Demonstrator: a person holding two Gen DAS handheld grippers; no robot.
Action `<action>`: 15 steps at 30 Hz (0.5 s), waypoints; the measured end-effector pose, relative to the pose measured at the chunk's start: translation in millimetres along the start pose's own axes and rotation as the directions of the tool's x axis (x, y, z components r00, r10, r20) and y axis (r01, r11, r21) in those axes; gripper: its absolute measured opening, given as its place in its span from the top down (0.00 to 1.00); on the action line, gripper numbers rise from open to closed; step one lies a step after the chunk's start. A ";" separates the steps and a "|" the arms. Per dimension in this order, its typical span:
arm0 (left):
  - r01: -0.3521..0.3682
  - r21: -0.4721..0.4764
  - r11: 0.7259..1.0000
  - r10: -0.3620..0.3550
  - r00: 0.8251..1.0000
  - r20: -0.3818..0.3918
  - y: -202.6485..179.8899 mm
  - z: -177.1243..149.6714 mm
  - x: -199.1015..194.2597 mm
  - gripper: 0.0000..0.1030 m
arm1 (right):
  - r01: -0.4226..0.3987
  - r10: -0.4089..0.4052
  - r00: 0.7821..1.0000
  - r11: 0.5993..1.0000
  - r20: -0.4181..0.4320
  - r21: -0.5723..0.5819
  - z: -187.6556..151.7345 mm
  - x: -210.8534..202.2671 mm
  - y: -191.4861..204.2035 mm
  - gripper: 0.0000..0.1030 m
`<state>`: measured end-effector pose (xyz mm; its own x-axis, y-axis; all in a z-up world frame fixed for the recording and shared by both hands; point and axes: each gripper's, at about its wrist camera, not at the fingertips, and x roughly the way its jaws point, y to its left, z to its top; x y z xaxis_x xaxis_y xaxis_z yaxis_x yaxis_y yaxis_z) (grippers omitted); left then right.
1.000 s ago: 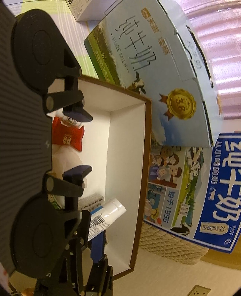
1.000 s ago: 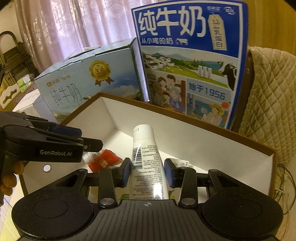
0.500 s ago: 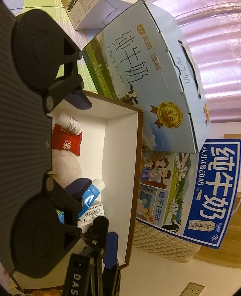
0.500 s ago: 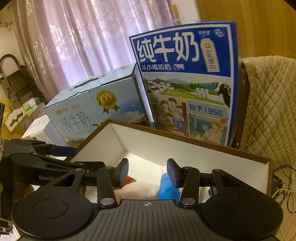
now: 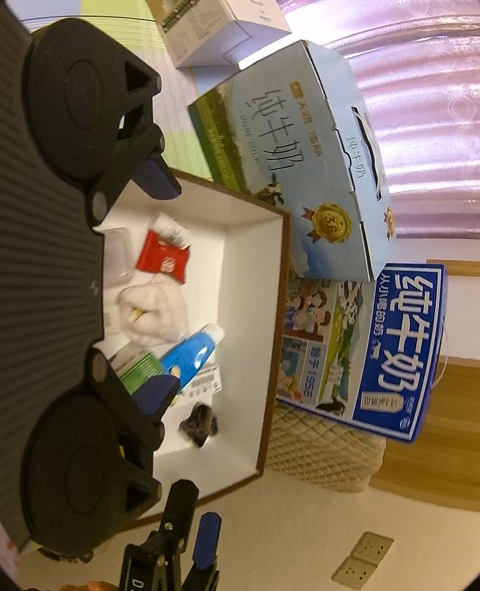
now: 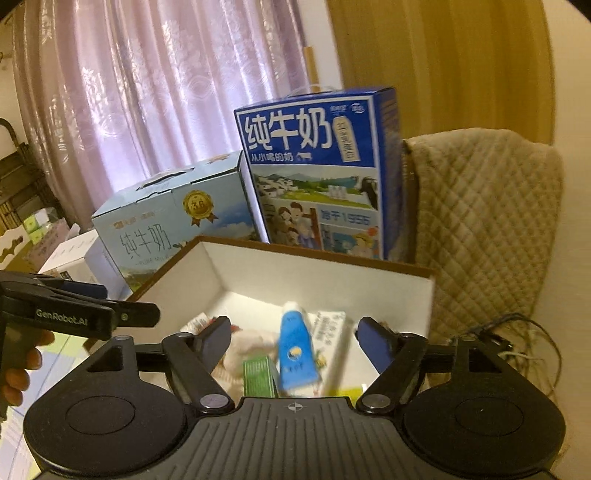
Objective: Organize objects
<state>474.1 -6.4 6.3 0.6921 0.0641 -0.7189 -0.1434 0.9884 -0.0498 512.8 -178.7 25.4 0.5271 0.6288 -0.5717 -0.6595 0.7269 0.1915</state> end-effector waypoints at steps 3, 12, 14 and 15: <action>0.006 -0.007 1.000 -0.006 1.000 0.006 -5.3 -11.8 -19.0 0.01 | 0.016 -0.016 1.000 1.000 0.010 0.000 -11.3 -22.5 1.4 0.27; 0.006 -0.052 0.999 -0.004 0.999 0.034 -15.2 -53.0 -76.6 0.01 | 0.010 -0.012 0.999 0.998 0.040 0.061 -34.6 -79.6 5.8 0.23; 0.003 -0.053 0.999 -0.001 0.999 0.035 -17.7 -62.4 -88.5 0.01 | -0.002 0.000 0.999 0.998 0.032 0.067 -38.0 -89.0 8.8 0.23; -0.002 -0.050 0.999 0.003 0.999 0.034 -19.1 -66.8 -94.5 0.01 | -0.006 0.003 0.999 0.998 0.033 0.066 -39.9 -94.1 11.4 0.23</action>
<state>364.2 -40.5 28.9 0.7154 0.0721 -0.6950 -0.1799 0.9801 -0.0835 434.3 -240.7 49.6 0.5421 0.6399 -0.5446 -0.6257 0.7400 0.2467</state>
